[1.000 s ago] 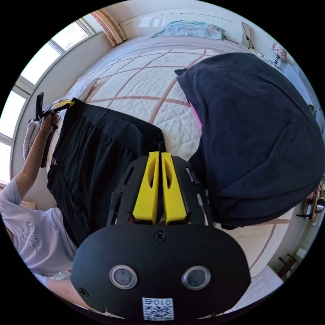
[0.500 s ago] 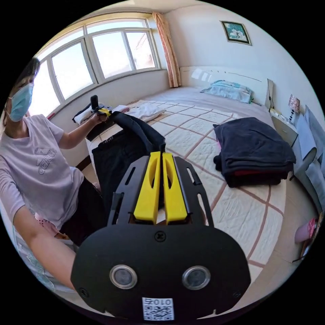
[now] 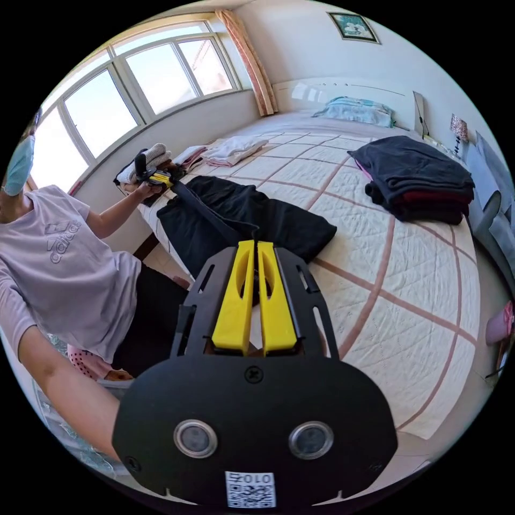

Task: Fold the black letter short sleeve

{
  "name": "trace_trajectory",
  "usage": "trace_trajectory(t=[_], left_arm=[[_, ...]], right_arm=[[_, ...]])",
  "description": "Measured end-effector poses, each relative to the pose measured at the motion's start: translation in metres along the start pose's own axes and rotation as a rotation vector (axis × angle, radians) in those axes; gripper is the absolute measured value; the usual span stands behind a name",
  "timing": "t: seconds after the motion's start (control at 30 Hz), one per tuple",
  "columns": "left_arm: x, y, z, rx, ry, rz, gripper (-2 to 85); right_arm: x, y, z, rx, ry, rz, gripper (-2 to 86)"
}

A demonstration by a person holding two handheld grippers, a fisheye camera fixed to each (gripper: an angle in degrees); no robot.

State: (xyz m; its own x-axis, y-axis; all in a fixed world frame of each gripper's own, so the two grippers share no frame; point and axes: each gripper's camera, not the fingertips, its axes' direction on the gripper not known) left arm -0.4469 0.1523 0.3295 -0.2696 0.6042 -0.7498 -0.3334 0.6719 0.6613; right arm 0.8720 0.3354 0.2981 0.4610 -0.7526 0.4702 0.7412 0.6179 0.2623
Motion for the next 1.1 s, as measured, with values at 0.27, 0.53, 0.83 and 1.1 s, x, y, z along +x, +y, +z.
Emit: trace_trajectory(t=[0.27,0.53,0.83,1.1], left_arm=[[0.019,0.016,0.012,-0.116,-0.06,0.084,-0.1],[0.037,0.032,0.013,-0.106,-0.078,0.09,0.0],[0.042,0.045,0.014,-0.174,-0.033,0.089,2.1],[-0.016,0.042,-0.029,-0.086,-0.185,-0.421,5.8]], right_arm=[[-0.002,0.03,0.044,-0.146,-0.006,0.072,3.2],[-0.001,0.05,0.03,-0.068,-0.017,0.087,3.3],[-0.004,0.081,0.032,-0.092,-0.175,0.084,4.2],[0.04,0.047,0.018,0.12,0.09,0.355,7.9]])
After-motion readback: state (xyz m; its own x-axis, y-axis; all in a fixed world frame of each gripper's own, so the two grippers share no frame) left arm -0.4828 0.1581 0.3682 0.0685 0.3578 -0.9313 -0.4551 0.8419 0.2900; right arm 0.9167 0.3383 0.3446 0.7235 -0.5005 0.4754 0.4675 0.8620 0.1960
